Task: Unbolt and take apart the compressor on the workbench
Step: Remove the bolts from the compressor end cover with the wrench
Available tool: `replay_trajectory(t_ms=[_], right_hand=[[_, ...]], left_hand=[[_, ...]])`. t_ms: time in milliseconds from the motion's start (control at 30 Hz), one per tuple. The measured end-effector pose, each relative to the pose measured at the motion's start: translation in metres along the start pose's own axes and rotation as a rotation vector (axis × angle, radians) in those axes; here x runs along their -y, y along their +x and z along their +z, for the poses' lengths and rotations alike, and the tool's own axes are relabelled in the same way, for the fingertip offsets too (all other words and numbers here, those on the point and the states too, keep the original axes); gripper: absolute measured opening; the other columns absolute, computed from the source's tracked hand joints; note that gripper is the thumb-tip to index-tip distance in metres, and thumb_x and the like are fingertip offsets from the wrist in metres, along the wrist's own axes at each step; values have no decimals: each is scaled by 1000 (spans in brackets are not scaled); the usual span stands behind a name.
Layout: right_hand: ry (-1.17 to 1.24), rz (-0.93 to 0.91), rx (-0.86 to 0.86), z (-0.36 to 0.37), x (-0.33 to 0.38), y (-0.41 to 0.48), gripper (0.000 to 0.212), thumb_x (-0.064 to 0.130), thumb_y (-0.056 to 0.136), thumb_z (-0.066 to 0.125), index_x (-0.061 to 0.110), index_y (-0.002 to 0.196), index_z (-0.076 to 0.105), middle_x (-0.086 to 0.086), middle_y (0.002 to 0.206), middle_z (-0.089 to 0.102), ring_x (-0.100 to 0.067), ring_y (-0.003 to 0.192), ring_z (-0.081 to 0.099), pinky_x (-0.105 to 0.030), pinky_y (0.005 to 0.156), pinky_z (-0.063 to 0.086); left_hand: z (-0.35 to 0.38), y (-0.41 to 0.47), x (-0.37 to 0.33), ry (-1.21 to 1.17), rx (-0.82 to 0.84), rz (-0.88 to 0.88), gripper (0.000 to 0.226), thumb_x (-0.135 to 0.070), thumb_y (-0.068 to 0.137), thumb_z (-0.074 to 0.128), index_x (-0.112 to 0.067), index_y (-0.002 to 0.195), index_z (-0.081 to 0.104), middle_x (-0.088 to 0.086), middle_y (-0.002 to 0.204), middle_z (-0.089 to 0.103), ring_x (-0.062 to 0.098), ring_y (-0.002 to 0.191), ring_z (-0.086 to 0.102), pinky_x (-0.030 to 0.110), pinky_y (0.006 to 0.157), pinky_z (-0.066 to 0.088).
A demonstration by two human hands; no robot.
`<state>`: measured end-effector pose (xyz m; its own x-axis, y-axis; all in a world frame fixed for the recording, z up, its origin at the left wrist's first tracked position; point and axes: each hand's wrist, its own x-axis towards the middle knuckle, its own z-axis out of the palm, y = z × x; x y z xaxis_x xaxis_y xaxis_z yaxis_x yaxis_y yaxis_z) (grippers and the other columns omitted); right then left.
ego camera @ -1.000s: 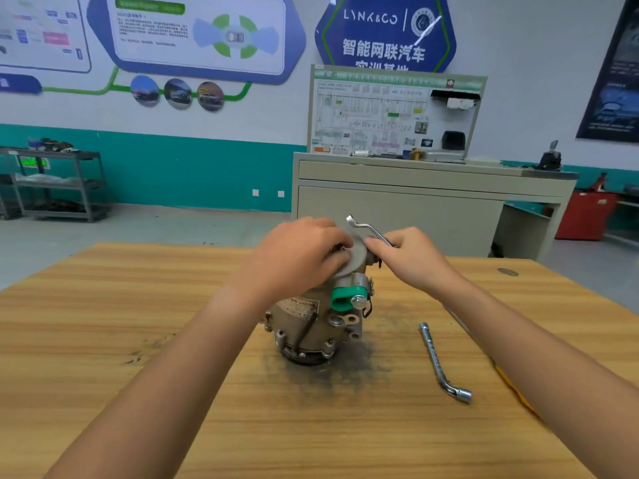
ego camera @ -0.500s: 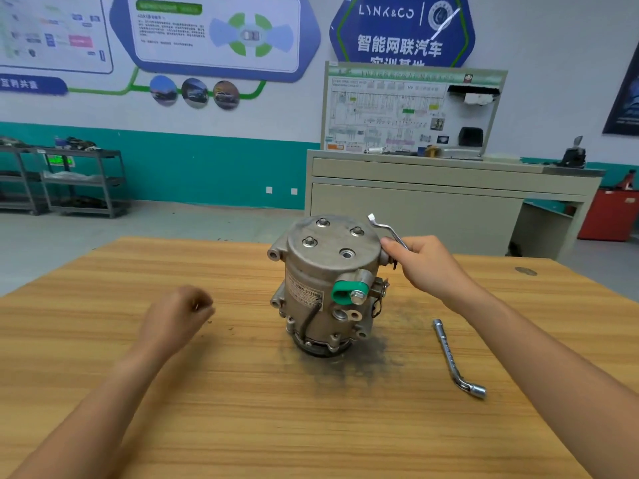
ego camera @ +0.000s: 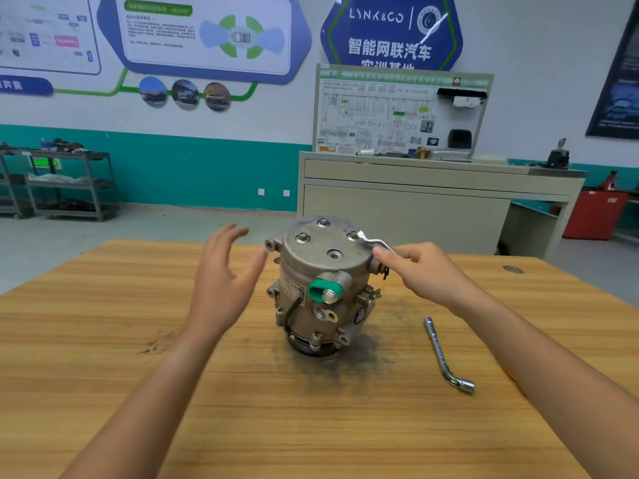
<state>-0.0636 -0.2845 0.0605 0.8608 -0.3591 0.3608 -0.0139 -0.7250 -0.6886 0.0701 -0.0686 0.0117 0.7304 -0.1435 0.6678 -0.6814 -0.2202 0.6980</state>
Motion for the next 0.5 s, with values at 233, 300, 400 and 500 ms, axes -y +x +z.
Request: replay_trajectory(t_ms=[233,300,400,500], right_hand=[[-444,-163,-137,-12,9,-1,37,32,98,32,10,106,61,-3,81,64,-20,77,57,-36,69,47],[-554,-214,-127,-13,12,-1,38,33,98,30,14,107,61,-3,90,67,-22,84,59,-37,72,50],[-648,-230,-84,-11,17,2,38,34,99,29,17,113,60,-5,102,67,-24,92,60,-38,78,50],[-788,-278,-85,-10,22,3,37,35,100,27,22,119,55,-5,101,67,-26,92,60,-31,67,45]], left_hand=[[38,-14,-62,62,230,-55,71,-50,83,55,-20,143,34,-3,156,14,11,143,9,32,113,14],[39,-22,-57,8,177,-87,73,-51,80,56,-21,143,35,-5,156,14,9,143,9,27,110,14],[45,-36,-54,-25,121,-81,80,-53,74,55,-21,144,33,-7,157,12,7,143,8,24,108,12],[54,-48,-50,-45,73,-27,74,-46,78,59,-22,143,36,-8,157,11,6,143,10,21,108,15]])
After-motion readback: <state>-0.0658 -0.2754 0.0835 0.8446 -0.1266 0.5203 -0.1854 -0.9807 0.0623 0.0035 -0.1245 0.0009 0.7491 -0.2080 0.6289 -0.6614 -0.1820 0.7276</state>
